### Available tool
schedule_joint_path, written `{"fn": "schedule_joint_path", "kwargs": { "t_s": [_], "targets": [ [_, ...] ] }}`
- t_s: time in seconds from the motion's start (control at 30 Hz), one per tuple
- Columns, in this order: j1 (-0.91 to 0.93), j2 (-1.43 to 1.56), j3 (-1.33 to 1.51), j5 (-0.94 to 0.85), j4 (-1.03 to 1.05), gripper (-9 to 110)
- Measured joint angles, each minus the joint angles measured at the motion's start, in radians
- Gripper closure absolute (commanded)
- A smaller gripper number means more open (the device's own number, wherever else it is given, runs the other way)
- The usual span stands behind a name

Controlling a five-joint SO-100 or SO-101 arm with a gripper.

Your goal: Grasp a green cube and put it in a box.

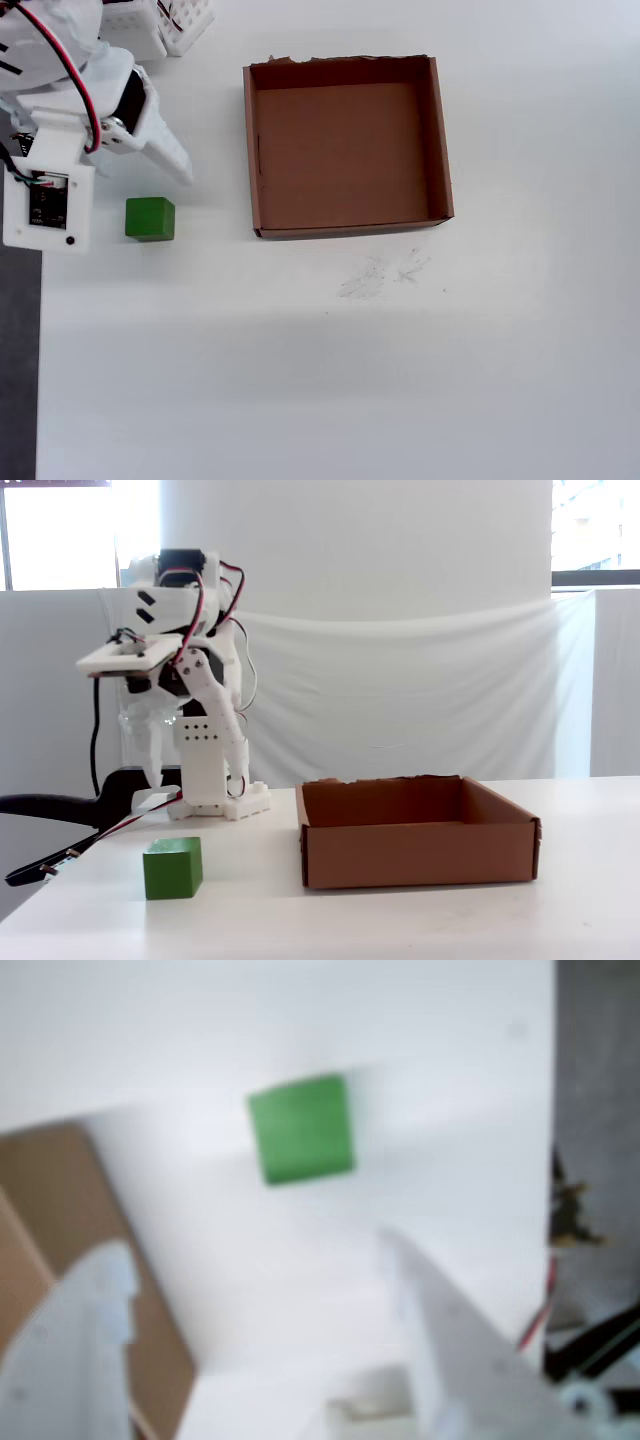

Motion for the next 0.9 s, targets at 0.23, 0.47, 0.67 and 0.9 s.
{"fn": "schedule_joint_path", "kwargs": {
  "t_s": [0.23, 0.47, 0.67, 0.9],
  "targets": [
    [0.044, -0.236, -0.150, -0.058, -0.032, 68],
    [0.046, -0.359, -0.169, -0.066, -0.123, 68],
    [0.046, -0.410, -0.169, -0.069, -0.204, 68],
    [0.038, -0.426, -0.021, -0.069, -0.367, 69]
  ]
}}
